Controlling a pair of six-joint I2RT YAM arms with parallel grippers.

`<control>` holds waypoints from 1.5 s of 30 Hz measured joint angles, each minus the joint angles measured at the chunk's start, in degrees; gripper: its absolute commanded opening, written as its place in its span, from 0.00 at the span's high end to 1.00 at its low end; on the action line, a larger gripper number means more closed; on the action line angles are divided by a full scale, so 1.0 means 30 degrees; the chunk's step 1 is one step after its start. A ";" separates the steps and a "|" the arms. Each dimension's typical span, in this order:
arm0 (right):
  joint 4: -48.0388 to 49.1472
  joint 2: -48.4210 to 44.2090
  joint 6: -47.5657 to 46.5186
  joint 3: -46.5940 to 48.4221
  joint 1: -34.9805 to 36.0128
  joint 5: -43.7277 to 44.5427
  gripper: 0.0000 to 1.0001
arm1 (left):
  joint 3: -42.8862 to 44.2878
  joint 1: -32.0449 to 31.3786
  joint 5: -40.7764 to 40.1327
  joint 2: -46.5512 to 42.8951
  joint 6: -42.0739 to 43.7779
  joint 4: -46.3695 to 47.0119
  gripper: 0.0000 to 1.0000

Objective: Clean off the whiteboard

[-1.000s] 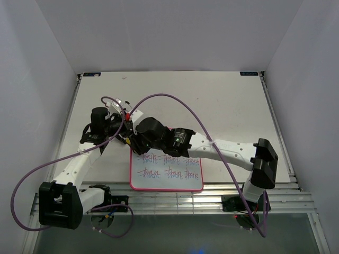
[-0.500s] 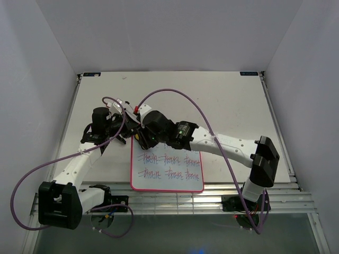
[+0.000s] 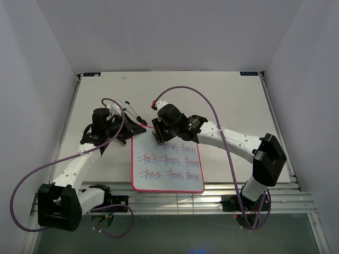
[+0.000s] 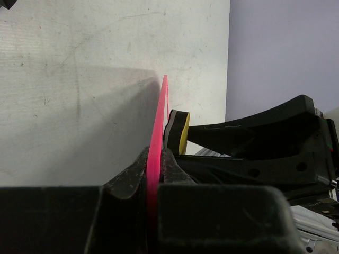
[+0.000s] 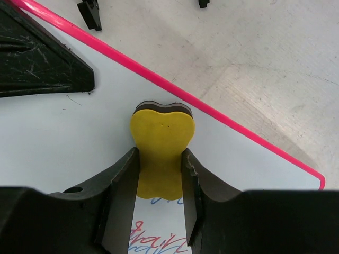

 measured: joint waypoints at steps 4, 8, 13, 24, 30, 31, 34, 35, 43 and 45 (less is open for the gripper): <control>-0.0015 0.0000 -0.0073 0.0000 0.0015 -0.0634 0.71 | 0.0000 -0.0015 -0.0036 -0.0080 0.0007 -0.0291 1.00; 0.0015 0.0000 -0.0058 0.0117 0.0248 -0.2018 0.71 | 0.0000 -0.0015 -0.0066 -0.0080 0.0000 -0.0612 1.00; -0.0022 0.0342 -0.0007 0.1392 0.1056 -0.3832 0.71 | 0.0000 -0.0036 -0.0051 -0.0087 0.0080 -0.0474 1.00; -0.0692 0.1268 0.0452 0.3111 0.1457 -0.5253 0.71 | -0.0007 -0.0124 -0.0277 -0.0255 0.0022 -0.0386 1.00; 0.0474 0.0168 0.0925 0.0780 0.0743 -0.5362 0.71 | -0.0168 -0.0182 -0.0488 -0.0335 -0.0182 -0.0386 1.00; 0.0532 -0.0175 0.0991 0.0058 0.0481 -0.5377 0.71 | -0.0211 -0.0197 -0.0546 -0.0335 -0.0255 -0.0386 1.00; 0.0852 -0.1129 0.1231 -0.2142 -0.0459 -0.5377 0.71 | -0.0372 -0.0197 -0.0729 -0.0342 -0.0474 -0.0386 1.00; 0.0933 -0.1443 0.1348 -0.2907 -0.0852 -0.5340 0.71 | -0.0459 -0.0197 -0.0816 -0.0372 -0.0576 -0.0393 1.00; 0.2732 -0.3876 0.1617 -0.8786 -0.4153 -0.5974 0.71 | -0.0801 -0.0233 -0.1064 -0.0648 -0.0933 -0.0364 1.00; 0.3373 -0.4299 0.1603 -1.0134 -0.5246 -0.6441 0.71 | -0.0809 -0.0233 -0.1071 -0.0656 -0.0925 -0.0372 1.00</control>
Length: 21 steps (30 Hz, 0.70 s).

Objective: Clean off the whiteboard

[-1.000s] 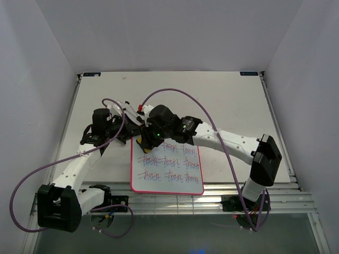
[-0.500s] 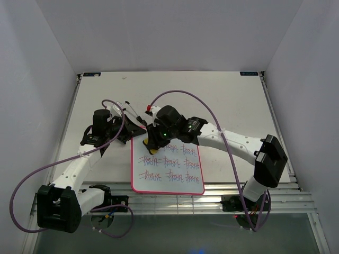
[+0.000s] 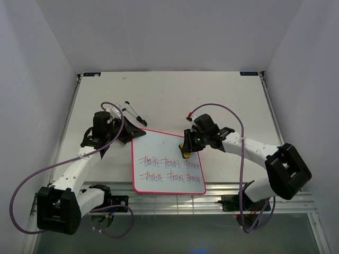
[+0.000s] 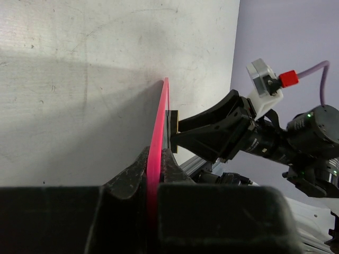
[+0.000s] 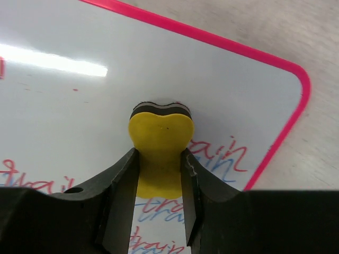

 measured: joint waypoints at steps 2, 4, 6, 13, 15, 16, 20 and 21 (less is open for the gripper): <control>0.0474 -0.0240 0.0000 -0.0991 -0.0940 -0.0430 0.71 | -0.0029 0.0000 -0.0022 -0.0022 -0.0007 0.0000 1.00; 0.0692 -0.0321 -0.0015 -0.1443 -0.1457 -0.0772 0.71 | -0.0073 0.0000 -0.0066 -0.0058 -0.0015 0.0000 1.00; 0.0772 -0.0306 -0.0087 -0.1450 -0.1552 -0.1086 0.72 | -0.0124 0.0000 -0.0095 -0.0087 -0.0051 0.0036 1.00; -0.1064 0.1231 -0.0204 0.1122 -0.0852 -0.1282 0.72 | -0.1005 0.0153 0.0000 -0.0270 -0.0510 0.1005 1.00; -0.1661 0.2149 -0.0189 0.2900 -0.0160 -0.1304 0.72 | -0.1304 0.0175 -0.0051 -0.0262 -0.0729 0.1435 1.00; -0.1829 0.2776 -0.0182 0.4095 0.0364 -0.1348 0.73 | -0.1421 0.0182 -0.0087 -0.0262 -0.0809 0.1603 1.00; -0.2470 0.4860 -0.0168 0.8014 0.2033 -0.1413 0.74 | -0.1770 0.0219 -0.0160 -0.0248 -0.1056 0.2047 1.00; -0.2484 0.5253 -0.0160 0.8728 0.2339 -0.1443 0.74 | -0.1858 0.0233 -0.0182 -0.0248 -0.1093 0.2135 1.00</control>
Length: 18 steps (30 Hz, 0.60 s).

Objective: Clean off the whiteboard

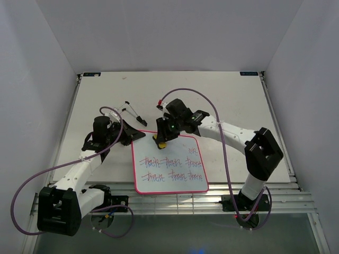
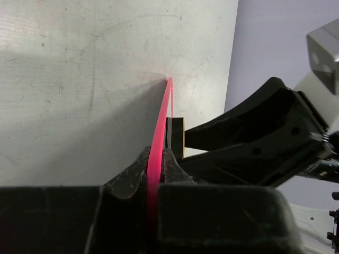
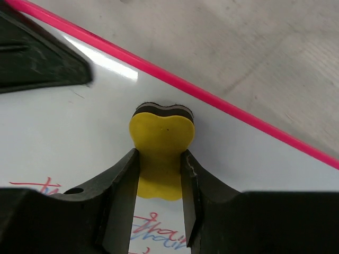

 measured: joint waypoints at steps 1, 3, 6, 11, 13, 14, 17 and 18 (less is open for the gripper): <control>-0.0015 0.0313 0.0007 0.0561 0.0262 0.0000 0.73 | -0.0044 0.0000 -0.0022 0.0000 -0.0036 0.0022 1.00; -0.0051 0.0678 0.0015 0.1297 0.0605 -0.0007 0.74 | -0.0087 0.0007 -0.0036 0.0000 -0.0066 0.0080 1.00; -0.0051 0.0765 0.0015 0.1450 0.0714 0.0022 0.73 | -0.0109 0.0007 -0.0080 0.0000 -0.0087 0.0087 1.00; 0.2076 -0.0204 0.0168 -0.0954 -0.0270 -0.0976 0.73 | -0.0131 -0.0102 -0.0248 -0.0007 -0.0124 0.0015 1.00; 0.2769 -0.0925 0.0153 -0.2725 -0.1239 -0.1464 0.73 | -0.0131 -0.0124 -0.0335 -0.0029 -0.0131 -0.0051 1.00; 0.3038 -0.1217 0.0131 -0.3621 -0.1916 -0.1705 0.73 | -0.0131 -0.0131 -0.0364 -0.0051 -0.0131 -0.0080 1.00; 0.3577 -0.1916 -0.0029 -0.6193 -0.4262 -0.2149 0.73 | -0.0131 -0.0219 -0.0576 -0.0270 -0.0197 -0.0277 1.00; 0.3942 -0.2113 -0.0080 -0.7089 -0.5056 -0.2346 0.73 | -0.0124 -0.0248 -0.0685 -0.0401 -0.0219 -0.0386 1.00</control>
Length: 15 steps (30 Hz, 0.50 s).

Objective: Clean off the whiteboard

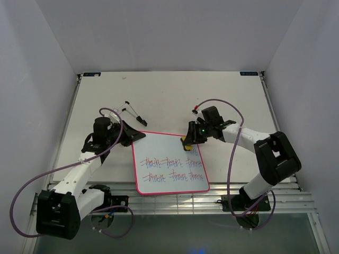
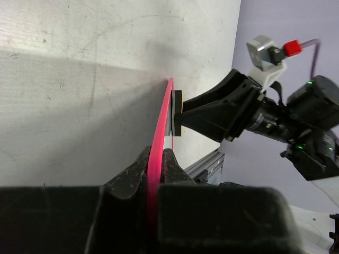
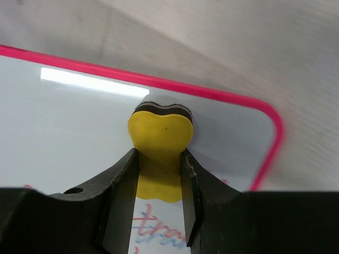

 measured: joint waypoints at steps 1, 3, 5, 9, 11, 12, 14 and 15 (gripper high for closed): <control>0.0284 -0.0189 -0.0066 -0.0816 -0.0794 -0.0270 0.73 | 0.0000 -0.0022 -0.0095 -0.0131 -0.0029 -0.0124 1.00; 0.0976 -0.0437 -0.0233 -0.2295 -0.2186 -0.0860 0.73 | 0.0000 -0.0066 -0.0255 -0.0415 -0.0080 -0.0335 1.00; 0.1515 -0.0561 -0.0423 -0.3381 -0.3206 -0.1297 0.73 | 0.0007 -0.0102 -0.0452 -0.0721 -0.0138 -0.0568 1.00; 0.2273 -0.0867 -0.0780 -0.4328 -0.3723 -0.1639 0.74 | 0.0007 -0.0117 -0.0758 -0.1144 -0.0240 -0.0976 1.00; 0.2521 -0.1042 -0.0954 -0.4524 -0.3723 -0.1632 0.74 | 0.0007 -0.0117 -0.0765 -0.1151 -0.0255 -0.1020 1.00; 0.2630 -0.1151 -0.1020 -0.4656 -0.3723 -0.1596 0.73 | 0.0007 -0.0117 -0.0765 -0.1151 -0.0262 -0.1027 1.00; 0.2783 -0.1399 -0.1195 -0.4881 -0.3730 -0.1566 0.75 | 0.0007 -0.0109 -0.0765 -0.1151 -0.0262 -0.1020 1.00; 0.2820 -0.1523 -0.1311 -0.4998 -0.3730 -0.1566 0.75 | 0.0007 -0.0109 -0.0765 -0.1151 -0.0262 -0.1020 1.00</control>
